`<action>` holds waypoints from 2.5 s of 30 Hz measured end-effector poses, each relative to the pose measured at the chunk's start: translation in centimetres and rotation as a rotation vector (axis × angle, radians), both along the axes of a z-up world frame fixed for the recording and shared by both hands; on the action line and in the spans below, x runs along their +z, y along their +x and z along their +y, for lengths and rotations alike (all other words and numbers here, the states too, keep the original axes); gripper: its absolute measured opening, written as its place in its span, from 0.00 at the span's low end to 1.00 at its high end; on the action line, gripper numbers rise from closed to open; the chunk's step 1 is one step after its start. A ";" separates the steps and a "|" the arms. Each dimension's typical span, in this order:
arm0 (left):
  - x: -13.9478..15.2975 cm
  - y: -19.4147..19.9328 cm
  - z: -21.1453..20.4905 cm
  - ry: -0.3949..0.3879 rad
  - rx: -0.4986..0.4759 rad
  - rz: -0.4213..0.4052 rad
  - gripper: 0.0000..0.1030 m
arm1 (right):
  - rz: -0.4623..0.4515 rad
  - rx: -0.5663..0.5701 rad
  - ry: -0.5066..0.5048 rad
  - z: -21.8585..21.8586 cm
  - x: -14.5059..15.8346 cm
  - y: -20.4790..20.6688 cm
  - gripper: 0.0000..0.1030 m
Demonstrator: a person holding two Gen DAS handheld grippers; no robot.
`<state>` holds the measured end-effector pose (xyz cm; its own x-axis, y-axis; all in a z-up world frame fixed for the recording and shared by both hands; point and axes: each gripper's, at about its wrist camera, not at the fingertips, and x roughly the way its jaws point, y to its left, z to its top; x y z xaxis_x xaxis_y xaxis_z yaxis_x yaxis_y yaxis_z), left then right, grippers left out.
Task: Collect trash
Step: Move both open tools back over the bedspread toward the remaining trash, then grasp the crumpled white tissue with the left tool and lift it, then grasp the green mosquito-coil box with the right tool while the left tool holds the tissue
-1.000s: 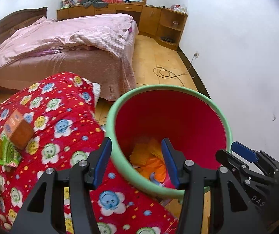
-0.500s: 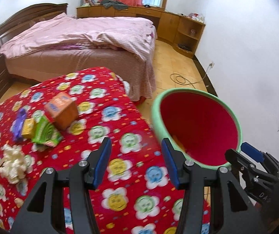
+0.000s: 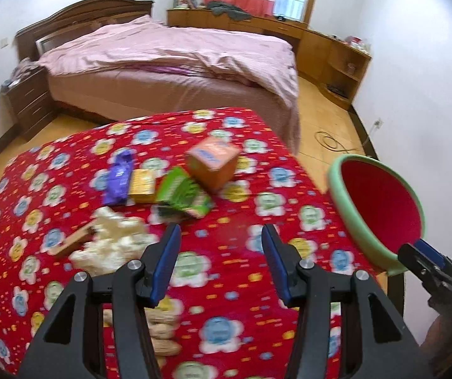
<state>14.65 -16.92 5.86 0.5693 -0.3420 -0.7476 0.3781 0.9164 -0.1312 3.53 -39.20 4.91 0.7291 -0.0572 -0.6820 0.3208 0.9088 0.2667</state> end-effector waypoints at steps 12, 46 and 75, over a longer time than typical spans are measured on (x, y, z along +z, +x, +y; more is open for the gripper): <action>-2.8 2.3 6.8 0.029 0.149 0.030 0.63 | 0.025 0.046 0.005 4.4 -1.2 1.9 0.82; -3.8 4.1 11.2 -0.031 0.187 -0.001 0.27 | 0.083 0.156 -0.009 8.7 -2.5 5.7 0.83; -5.8 6.3 18.4 -0.110 0.381 0.011 0.27 | 0.152 0.206 -0.111 18.5 -6.6 20.2 0.91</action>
<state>20.95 1.49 0.10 0.6628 -0.1868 -0.7251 0.0121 0.9709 -0.2390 23.68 -20.74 -1.66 0.6232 0.0009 -0.7821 0.1547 0.9801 0.1244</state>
